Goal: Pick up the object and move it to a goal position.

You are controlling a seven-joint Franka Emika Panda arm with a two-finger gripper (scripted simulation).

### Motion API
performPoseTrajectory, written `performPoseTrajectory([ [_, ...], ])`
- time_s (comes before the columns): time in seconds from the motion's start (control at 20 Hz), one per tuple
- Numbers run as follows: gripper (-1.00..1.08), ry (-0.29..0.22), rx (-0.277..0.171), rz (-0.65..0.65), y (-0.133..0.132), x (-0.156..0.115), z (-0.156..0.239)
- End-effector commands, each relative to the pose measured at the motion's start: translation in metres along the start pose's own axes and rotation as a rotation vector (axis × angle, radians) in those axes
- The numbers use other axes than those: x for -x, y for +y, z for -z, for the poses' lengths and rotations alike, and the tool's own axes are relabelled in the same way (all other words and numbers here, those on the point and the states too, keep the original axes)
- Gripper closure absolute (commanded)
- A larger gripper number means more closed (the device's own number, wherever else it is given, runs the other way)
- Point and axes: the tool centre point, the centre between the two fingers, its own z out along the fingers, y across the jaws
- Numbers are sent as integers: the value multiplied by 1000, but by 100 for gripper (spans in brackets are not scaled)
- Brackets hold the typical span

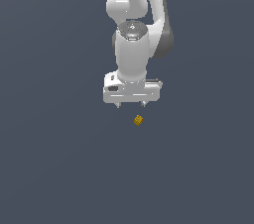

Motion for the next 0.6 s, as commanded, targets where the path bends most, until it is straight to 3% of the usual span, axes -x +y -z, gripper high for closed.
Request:
performPoseTrajectory([
  [0.0,-92,0,0,0,0,0,0],
  [0.55,-92,-9,3,-81,24,2,-5],
])
